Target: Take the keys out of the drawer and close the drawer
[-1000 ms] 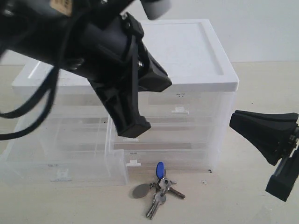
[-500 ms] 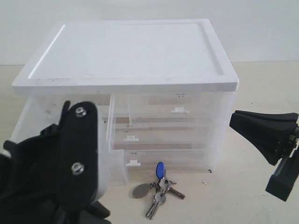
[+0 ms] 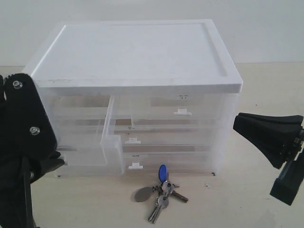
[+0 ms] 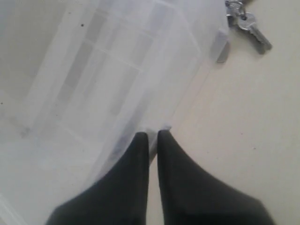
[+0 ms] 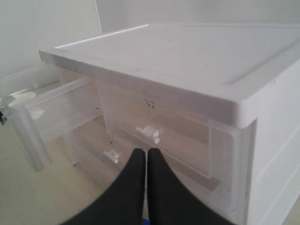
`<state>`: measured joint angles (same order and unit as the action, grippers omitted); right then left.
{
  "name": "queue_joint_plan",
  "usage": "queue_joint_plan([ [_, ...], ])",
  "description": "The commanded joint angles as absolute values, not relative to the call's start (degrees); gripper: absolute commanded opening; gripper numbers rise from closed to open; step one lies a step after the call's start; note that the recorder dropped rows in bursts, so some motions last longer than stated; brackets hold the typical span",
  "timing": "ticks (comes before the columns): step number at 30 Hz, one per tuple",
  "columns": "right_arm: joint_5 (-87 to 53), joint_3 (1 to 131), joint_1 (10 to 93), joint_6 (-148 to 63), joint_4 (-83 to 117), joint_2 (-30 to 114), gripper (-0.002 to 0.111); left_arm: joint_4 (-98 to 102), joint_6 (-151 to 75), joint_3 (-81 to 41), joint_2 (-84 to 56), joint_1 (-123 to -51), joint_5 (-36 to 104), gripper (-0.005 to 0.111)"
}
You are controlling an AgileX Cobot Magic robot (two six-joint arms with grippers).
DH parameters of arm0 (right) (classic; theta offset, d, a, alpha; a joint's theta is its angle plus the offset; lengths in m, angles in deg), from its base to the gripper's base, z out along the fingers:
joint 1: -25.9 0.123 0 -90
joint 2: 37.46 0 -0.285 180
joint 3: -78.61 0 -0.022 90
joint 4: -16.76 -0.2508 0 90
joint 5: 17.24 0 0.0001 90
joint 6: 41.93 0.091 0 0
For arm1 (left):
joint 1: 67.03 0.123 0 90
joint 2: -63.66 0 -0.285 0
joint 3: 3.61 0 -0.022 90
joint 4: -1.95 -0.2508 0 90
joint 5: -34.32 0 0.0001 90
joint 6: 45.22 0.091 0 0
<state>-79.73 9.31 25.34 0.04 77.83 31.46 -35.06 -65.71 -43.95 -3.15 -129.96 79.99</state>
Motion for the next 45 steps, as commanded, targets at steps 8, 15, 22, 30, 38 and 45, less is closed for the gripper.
queue_joint_plan([
  [8, -79.8, 9.5, 25.5, 0.2, 78.0, 31.5, 0.000, -41.9, -70.2, -43.4, -4.5, -129.9, 79.4, 0.004],
  [15, -80.0, 9.5, 25.5, 0.1, 78.2, 31.5, 0.000, -47.7, -74.8, -43.4, -7.5, -128.7, 79.4, 0.004],
  [22, -80.4, 9.5, 25.5, 0.6, 78.5, 31.5, 0.000, -56.8, -81.7, -43.4, -7.5, -128.7, 79.4, 0.004],
  [30, -80.4, 9.5, 25.5, 0.8, 78.7, 31.5, 0.000, -59.0, -81.7, -43.4, -7.6, -125.8, 80.1, 0.004],
  [38, -80.4, 9.5, 25.5, 0.8, 78.7, 31.5, 0.000, -59.1, -83.0, -43.4, -7.6, -120.7, 73.7, 0.004],
  [45, -80.4, 9.5, 25.5, 0.8, 78.7, 31.5, 0.000, -59.5, -84.2, -43.4, -10.1, -116.6, 73.1, 0.004],
])
